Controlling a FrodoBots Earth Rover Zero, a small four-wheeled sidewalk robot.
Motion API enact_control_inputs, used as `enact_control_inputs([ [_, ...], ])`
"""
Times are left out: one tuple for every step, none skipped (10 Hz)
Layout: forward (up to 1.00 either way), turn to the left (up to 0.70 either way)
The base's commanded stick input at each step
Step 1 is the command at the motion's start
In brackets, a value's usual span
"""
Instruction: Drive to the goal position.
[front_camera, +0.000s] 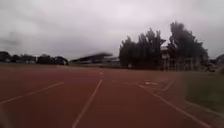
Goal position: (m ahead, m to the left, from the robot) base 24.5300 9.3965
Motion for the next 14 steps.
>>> enact_control_inputs([
  [0.7,0.0],
  [0.7,0.0],
  [0.7,0.0],
  [0.7,0.0],
  [0.7,0.0],
  [0.7,0.0],
  [0.7,0.0],
  [0.7,0.0],
  [0.7,0.0],
  [0.7,0.0],
  [0.7,0.0],
  [0.7,0.0],
  [0.7,0.0],
  [0.7,0.0],
])
